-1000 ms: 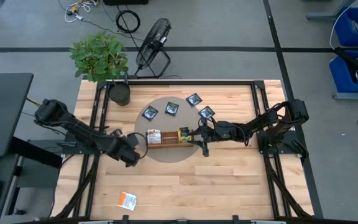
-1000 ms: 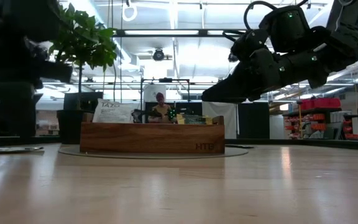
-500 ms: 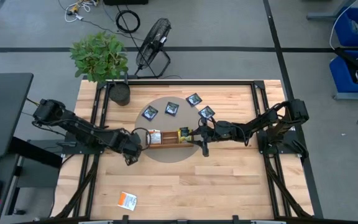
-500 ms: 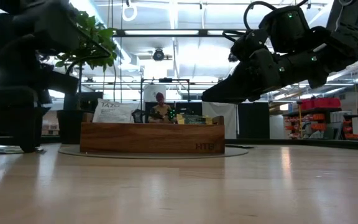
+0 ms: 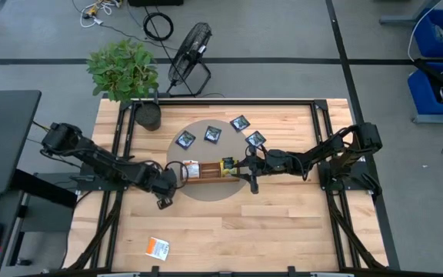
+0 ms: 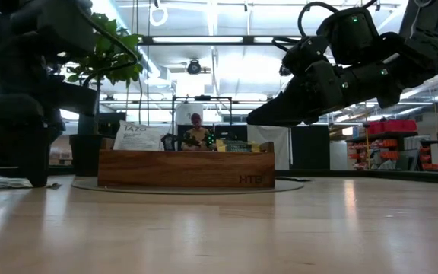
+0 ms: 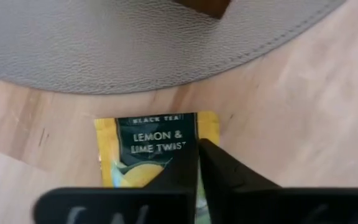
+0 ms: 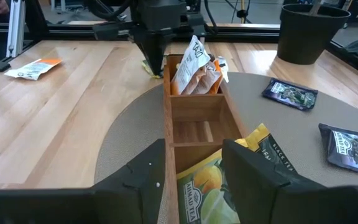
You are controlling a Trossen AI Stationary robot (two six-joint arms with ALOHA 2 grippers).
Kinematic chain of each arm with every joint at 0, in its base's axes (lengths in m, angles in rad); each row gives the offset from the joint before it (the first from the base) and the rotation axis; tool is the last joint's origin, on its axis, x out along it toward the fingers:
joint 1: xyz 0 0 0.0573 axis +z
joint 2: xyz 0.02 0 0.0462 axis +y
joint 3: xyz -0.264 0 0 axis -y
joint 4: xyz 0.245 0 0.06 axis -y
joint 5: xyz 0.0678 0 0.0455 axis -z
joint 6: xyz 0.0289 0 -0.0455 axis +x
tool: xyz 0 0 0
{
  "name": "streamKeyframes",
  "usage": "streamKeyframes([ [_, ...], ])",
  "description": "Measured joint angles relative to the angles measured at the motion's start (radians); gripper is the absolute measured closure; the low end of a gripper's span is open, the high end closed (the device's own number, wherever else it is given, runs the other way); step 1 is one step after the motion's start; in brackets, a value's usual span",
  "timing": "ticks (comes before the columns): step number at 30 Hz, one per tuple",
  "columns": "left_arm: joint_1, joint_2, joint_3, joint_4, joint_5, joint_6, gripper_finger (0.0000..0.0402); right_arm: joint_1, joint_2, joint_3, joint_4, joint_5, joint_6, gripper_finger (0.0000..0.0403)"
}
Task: Pick & Place Tea
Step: Put the yellow tea bag into the right compartment of the wooden organizer
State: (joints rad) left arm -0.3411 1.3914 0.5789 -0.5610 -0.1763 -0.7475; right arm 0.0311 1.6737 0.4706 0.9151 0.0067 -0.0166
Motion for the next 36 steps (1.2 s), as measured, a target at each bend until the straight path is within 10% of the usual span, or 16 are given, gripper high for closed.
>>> streamKeyframes([
  [17, -0.091, 0.003, 0.095, 0.106, 0.020, -0.028, 0.0387, 0.000, 0.000, 0.000, 0.004, 0.000, 0.009, 0.0237],
  [36, -0.088, 0.004, 0.083, 0.007, -0.070, -0.064, 0.0149, 0.000, 0.000, 0.000, 0.003, -0.008, 0.008, 0.0237],
])
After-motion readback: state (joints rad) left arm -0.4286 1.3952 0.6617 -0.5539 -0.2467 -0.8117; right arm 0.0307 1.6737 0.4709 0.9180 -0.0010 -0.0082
